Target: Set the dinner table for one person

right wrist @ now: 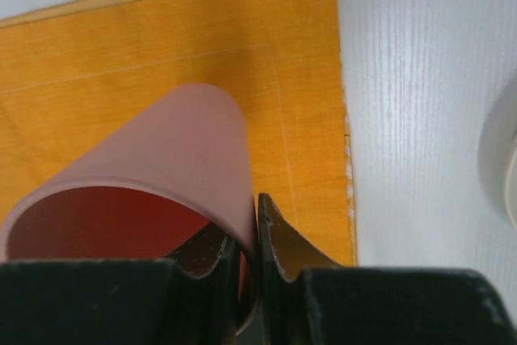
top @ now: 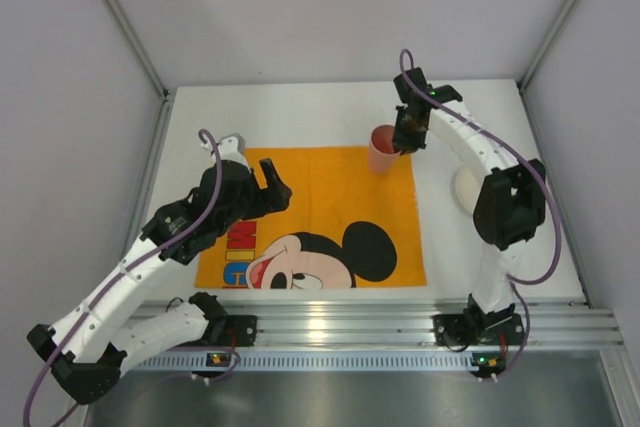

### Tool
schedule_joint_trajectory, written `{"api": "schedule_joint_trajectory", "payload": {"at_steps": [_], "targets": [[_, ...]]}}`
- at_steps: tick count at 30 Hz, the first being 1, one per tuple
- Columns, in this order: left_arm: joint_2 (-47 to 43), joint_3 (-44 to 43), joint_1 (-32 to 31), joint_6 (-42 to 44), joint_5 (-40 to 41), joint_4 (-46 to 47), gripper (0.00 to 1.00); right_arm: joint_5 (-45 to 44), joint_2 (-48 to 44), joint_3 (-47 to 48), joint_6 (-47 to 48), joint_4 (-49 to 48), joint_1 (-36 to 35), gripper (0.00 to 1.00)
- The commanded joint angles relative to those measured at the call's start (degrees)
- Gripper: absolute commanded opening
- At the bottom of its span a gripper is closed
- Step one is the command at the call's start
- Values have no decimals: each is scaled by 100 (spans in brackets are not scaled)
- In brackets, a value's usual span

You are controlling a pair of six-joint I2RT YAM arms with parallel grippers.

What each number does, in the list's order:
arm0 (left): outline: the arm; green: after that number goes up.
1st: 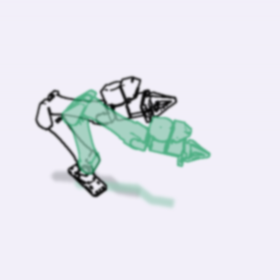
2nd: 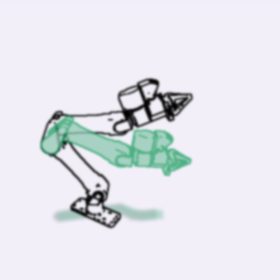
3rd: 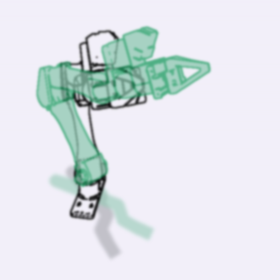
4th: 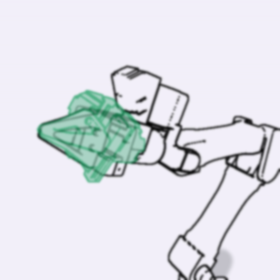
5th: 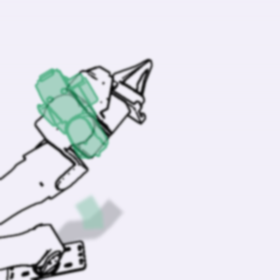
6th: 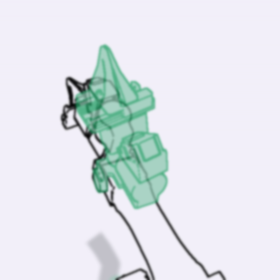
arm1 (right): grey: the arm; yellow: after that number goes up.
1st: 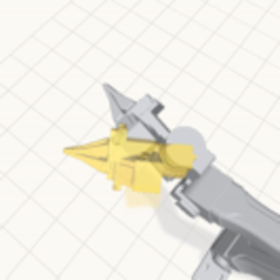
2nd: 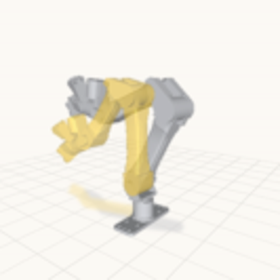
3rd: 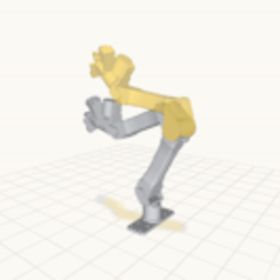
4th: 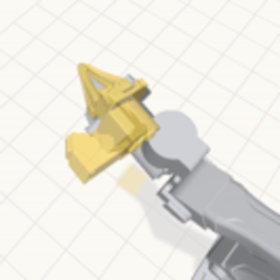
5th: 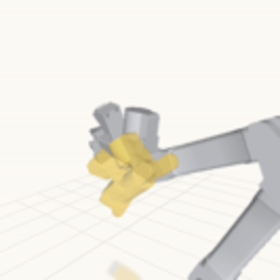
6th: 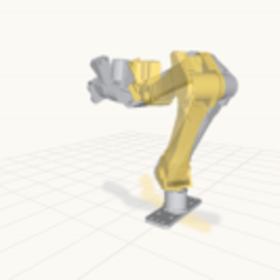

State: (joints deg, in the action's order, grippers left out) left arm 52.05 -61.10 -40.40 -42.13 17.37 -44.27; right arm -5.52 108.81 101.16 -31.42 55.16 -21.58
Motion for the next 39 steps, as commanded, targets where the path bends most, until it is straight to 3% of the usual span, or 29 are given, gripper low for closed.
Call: {"api": "schedule_joint_trajectory", "payload": {"at_steps": [1,5,9,13,19,29,32,39], "targets": [[-283,28,15,-76,-23,-195,93,-554,420,263,-233,382,-118,0],[-573,81,24,-111,74,-363,93,-538,711,404,-242,426,-285,1],[-687,90,24,-85,144,-460,93,-547,834,483,-321,461,-417,14],[-679,98,24,-24,109,-477,93,-608,747,676,-356,540,-426,61],[-644,142,24,134,57,-381,94,-758,290,1072,-216,882,-356,94],[-521,265,15,390,-137,-117,94,-916,-1476,-25,12,997,610,100],[-459,257,15,451,-172,-64,94,-960,-1504,-474,57,988,1093,100],[-450,213,15,504,-242,-108,95,-1039,-1100,-1107,48,646,1455,92]]}}
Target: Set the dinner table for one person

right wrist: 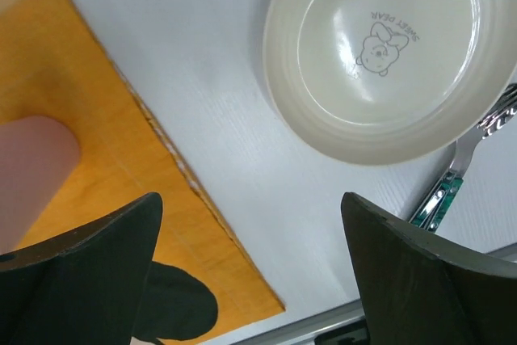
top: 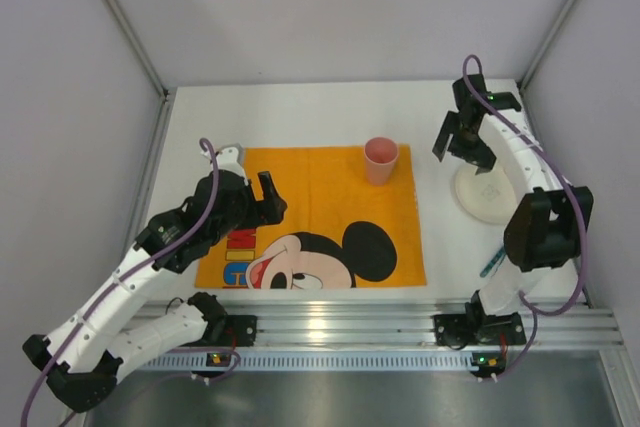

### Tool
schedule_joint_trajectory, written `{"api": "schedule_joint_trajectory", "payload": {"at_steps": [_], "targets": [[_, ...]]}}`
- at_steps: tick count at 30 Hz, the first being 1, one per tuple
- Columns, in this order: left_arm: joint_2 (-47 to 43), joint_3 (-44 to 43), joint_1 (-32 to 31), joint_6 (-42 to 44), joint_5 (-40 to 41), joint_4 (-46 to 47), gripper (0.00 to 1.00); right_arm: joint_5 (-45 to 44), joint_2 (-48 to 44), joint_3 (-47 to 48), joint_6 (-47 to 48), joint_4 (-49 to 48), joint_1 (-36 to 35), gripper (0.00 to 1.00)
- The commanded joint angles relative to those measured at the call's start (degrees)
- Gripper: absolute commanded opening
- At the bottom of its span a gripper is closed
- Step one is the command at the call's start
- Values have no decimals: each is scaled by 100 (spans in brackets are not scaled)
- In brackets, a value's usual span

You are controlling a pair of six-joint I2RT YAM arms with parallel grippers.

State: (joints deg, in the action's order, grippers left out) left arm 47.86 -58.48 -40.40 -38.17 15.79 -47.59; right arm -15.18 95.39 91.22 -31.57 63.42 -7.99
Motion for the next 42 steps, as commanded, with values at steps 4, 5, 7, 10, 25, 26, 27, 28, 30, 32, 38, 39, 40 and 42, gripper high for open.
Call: {"api": "schedule_joint_trajectory", "payload": {"at_steps": [4,5,7,10,25,26,27,28,30,32,38,39,40,42], "targets": [[-118,-102,15,91,-120,137,95,50,777,-157,28,-391,245,77],[-127,-94,24,82,-111,110,95,68,866,-140,2,-435,271,75],[-180,-102,24,73,-50,57,95,50,1042,-17,-24,-471,289,67],[-241,-102,24,21,-24,-48,95,-20,1376,168,-33,-497,324,60],[-365,-102,15,-226,47,-259,94,147,2360,203,318,-901,755,35],[-347,-120,24,-243,38,-233,94,173,2370,186,336,-919,746,32],[-295,-120,24,-235,38,-215,94,182,2387,116,336,-936,746,23],[-251,-120,24,-226,-5,-180,94,199,2379,63,362,-1006,755,17],[-181,-146,24,-182,-58,-128,94,243,2352,-60,371,-1077,746,3],[-58,-216,15,-68,-172,-66,93,400,2239,-95,336,-1077,755,0],[443,-673,15,353,-445,197,92,875,1062,-17,-41,-841,439,0],[609,-743,15,415,-480,259,92,929,886,36,-112,-683,378,0],[707,-874,15,486,-515,390,92,964,554,88,-252,-586,229,0],[996,-981,6,644,-655,584,93,1104,253,220,-384,-341,70,0]]}}
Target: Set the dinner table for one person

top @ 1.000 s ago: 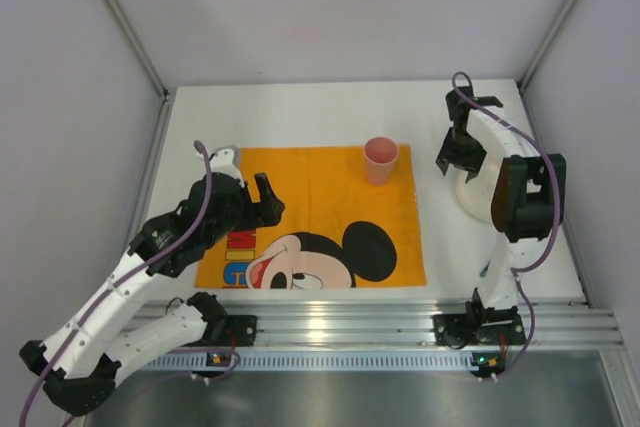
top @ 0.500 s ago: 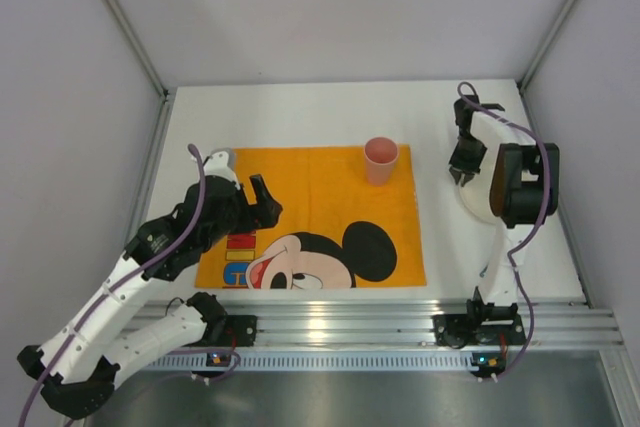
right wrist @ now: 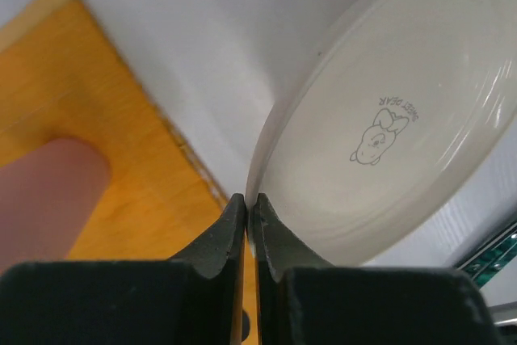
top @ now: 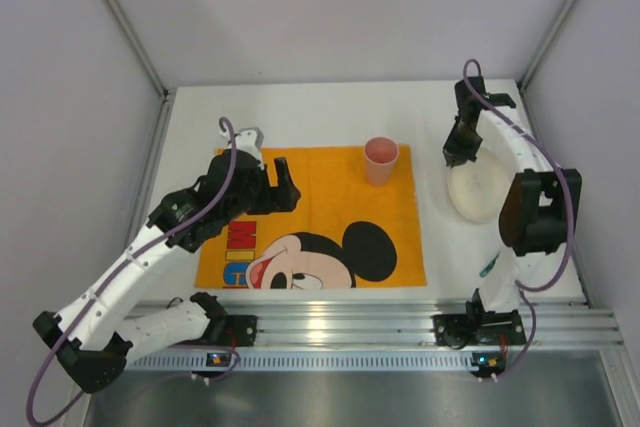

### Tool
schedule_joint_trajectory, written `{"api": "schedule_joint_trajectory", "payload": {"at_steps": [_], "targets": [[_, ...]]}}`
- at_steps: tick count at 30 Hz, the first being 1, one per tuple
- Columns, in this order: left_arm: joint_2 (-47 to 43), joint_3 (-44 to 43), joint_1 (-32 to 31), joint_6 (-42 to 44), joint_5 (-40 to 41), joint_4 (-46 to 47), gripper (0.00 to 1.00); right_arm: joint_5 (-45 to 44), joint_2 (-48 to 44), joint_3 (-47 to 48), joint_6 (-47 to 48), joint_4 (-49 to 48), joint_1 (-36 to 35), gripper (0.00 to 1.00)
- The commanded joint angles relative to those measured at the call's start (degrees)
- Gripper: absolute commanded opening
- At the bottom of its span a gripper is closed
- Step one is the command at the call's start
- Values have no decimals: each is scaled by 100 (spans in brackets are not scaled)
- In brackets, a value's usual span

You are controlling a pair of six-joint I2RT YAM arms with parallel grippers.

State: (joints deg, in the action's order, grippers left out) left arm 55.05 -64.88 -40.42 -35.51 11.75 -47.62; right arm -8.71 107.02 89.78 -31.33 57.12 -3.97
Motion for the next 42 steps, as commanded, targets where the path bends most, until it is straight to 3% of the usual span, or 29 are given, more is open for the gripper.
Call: {"api": "schedule_joint_trajectory", "payload": {"at_steps": [1,7,13,24,39,42], "targets": [[374,-428,0,404,-313,813,93,493,-1146,400,-548,386,-472,0],[1227,-858,-508,369,-516,1500,92,633,-2123,295,-1050,862,-982,0],[2211,-1605,-1571,580,-130,1773,91,845,-2878,-30,-1568,1055,-1334,0],[3169,-1817,-2988,1028,793,2362,90,1012,-3565,-549,-2061,1248,-1590,0],[3996,-2344,-3332,1063,847,2977,88,1178,-4040,-751,-2342,1530,-1669,0],[4180,-2432,-3358,1020,996,2925,83,1363,-4119,-778,-2465,1504,-1669,0]]}}
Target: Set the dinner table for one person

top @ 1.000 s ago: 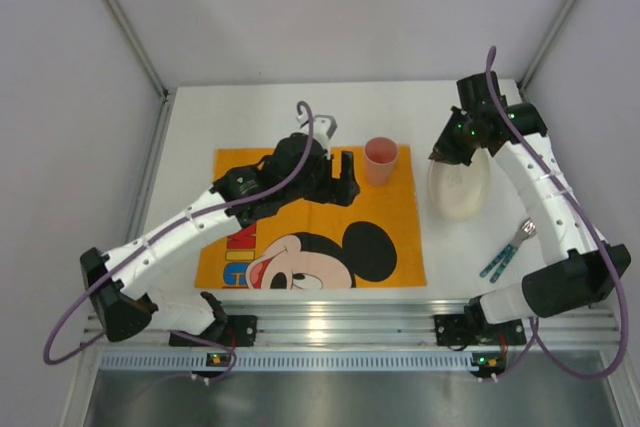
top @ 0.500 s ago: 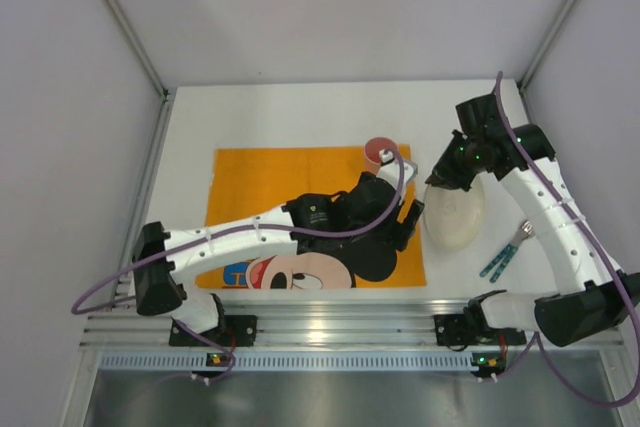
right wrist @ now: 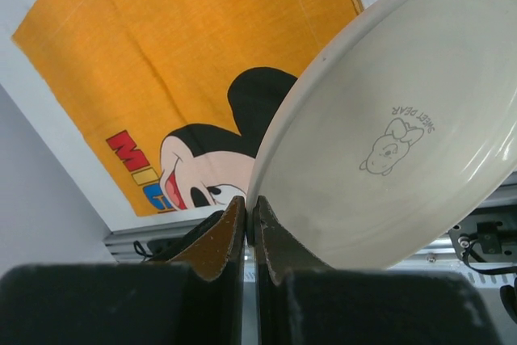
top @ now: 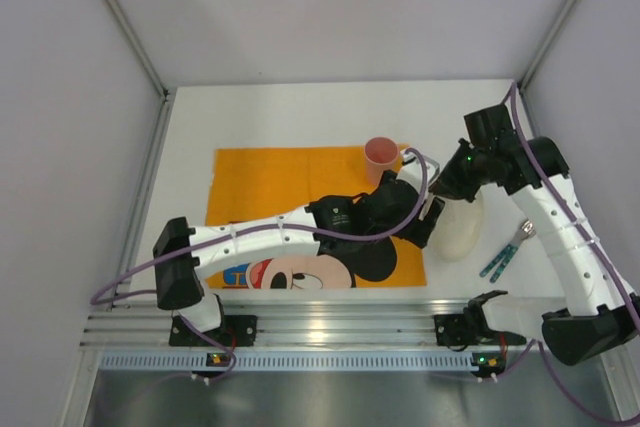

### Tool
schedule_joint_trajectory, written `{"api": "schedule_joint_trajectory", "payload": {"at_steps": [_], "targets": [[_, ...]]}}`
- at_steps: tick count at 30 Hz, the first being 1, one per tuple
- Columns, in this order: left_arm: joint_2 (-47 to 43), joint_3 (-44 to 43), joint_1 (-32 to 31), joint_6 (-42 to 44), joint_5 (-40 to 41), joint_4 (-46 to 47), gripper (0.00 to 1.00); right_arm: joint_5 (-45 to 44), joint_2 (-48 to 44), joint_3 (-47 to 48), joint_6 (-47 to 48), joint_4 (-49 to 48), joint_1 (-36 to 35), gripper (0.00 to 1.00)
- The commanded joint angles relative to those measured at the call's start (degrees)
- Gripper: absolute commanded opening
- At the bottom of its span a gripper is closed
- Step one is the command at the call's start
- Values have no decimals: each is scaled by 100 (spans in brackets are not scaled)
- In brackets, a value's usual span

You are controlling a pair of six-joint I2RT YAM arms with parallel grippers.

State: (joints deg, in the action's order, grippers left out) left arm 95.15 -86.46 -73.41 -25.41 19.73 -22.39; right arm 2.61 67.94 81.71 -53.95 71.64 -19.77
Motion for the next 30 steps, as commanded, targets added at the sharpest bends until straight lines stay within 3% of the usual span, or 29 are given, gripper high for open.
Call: {"api": "schedule_joint_trajectory", "payload": {"at_steps": [1,9,13,17,28,30], "targets": [[196,-284,-60,-16,251,385,82,292,-229,38,-238,61,-88,0],[390,-626,-95,62,1234,350,48,1065,-825,-480,-1054,-237,-88,0],[442,-697,-95,141,1385,306,20,1470,-1151,-1060,-1486,-712,-88,0],[460,-697,-86,106,1394,183,1,1523,-1204,-1149,-1522,-756,-89,0],[258,-495,-95,115,1596,42,0,1558,-1178,-903,-1469,-748,-88,0],[249,-495,-95,124,1596,24,0,1585,-1204,-850,-1399,-791,-97,6]]}}
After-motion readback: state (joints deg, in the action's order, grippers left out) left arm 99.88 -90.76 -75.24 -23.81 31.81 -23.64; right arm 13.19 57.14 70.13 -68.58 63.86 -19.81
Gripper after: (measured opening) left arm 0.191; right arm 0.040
